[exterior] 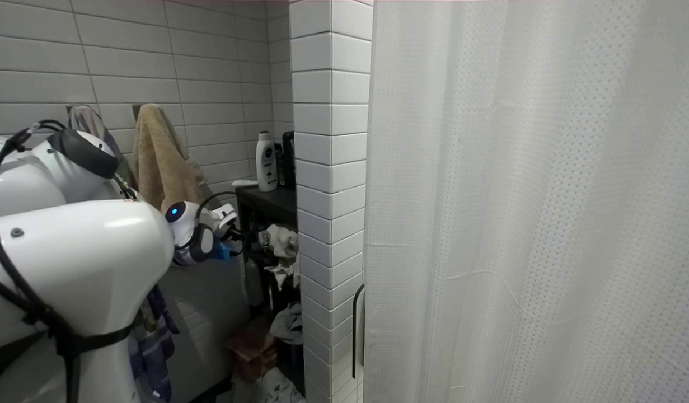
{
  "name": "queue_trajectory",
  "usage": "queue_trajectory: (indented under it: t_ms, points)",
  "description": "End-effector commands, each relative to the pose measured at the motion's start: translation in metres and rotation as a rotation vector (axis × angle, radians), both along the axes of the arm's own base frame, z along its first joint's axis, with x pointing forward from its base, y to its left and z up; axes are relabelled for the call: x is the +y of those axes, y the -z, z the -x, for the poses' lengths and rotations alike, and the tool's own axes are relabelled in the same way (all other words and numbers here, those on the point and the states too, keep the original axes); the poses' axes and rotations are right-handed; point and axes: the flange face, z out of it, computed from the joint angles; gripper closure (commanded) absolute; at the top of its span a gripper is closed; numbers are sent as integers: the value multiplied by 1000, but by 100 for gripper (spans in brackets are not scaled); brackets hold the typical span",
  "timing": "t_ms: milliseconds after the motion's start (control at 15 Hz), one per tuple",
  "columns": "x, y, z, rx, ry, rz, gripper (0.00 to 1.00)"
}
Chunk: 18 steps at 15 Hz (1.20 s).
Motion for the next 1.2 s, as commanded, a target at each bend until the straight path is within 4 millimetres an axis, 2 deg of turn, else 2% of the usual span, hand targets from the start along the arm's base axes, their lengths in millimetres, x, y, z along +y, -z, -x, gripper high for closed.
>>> queue_trajectory:
  t_ms: [0,800,1133]
  points:
    - [-5,-2,-1,-19,41,-44,0]
    - [-14,-9,-5,-90,127,-90,0]
    - [-5,-5,-3,-80,116,-110,0]
